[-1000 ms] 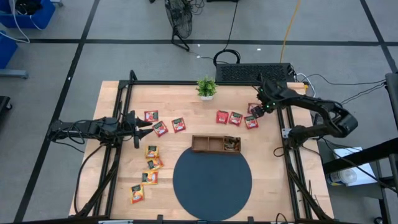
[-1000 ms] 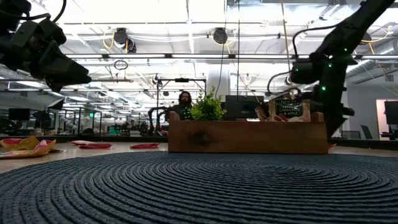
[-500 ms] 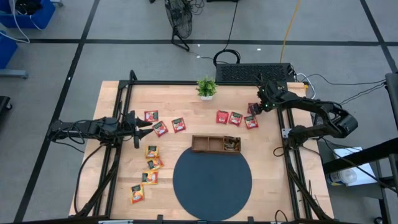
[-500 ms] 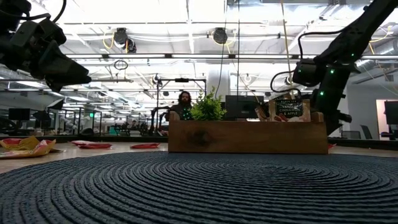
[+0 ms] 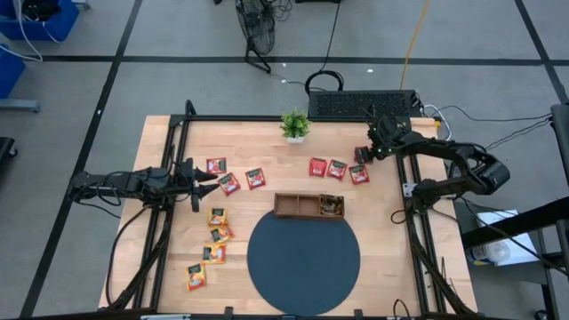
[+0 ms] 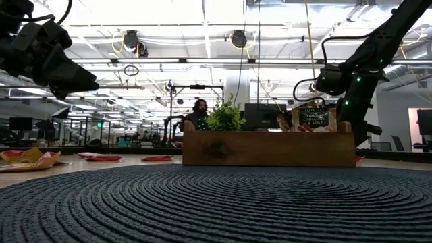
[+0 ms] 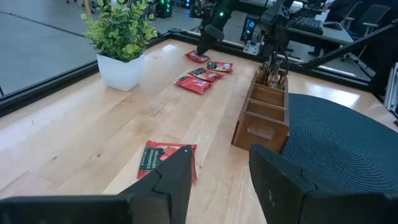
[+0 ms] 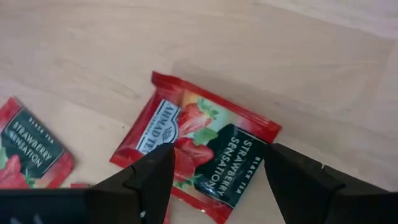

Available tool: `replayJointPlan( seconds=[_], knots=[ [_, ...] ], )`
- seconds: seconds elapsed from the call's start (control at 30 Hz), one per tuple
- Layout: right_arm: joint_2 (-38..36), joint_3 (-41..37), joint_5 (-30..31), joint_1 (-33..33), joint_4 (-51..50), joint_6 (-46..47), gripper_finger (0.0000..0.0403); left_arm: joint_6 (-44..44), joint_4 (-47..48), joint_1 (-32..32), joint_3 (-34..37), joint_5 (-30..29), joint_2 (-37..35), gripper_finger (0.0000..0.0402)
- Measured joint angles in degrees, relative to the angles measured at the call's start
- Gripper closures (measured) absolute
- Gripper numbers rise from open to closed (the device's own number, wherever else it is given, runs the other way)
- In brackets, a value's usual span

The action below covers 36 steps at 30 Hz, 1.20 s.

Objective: Pick & Place Tea
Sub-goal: Put the red tea bag into the middle slot of the wooden organizer

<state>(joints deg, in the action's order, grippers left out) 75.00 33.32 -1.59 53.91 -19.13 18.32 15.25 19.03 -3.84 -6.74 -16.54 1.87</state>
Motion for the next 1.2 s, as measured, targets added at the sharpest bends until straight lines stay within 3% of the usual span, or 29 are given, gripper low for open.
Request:
replayJointPlan(
  seconds=[0.3,0.47,0.7,0.87,1.03,1.2],
  knots=[
    [0.0,0.0,0.9,-1.7,-4.6,6.1,0.0174,0.0,0.0,0.0,0.0,0.0,0.0,0.024],
    [0.0,-1.3,7.0,-3.3,-1.1,8.9,0.0174,0.0,0.0,0.0,0.0,0.0,0.0,0.024],
    [0.0,-2.3,8.7,-3.3,3.8,11.5,0.0174,0.0,0.0,0.0,0.0,0.0,0.0,0.024],
    [0.0,-4.3,4.2,-3.4,14.3,11.5,0.0174,0.0,0.0,0.0,0.0,0.0,0.0,0.024],
    [0.0,-4.9,3.6,-3.6,18.5,9.7,0.0174,0.0,0.0,0.0,0.0,0.0,0.0,0.024],
    [-0.2,-4.1,0.4,-9.0,27.6,2.7,0.0175,0.0,0.0,0.0,0.0,0.0,0.0,0.024]
  ],
)
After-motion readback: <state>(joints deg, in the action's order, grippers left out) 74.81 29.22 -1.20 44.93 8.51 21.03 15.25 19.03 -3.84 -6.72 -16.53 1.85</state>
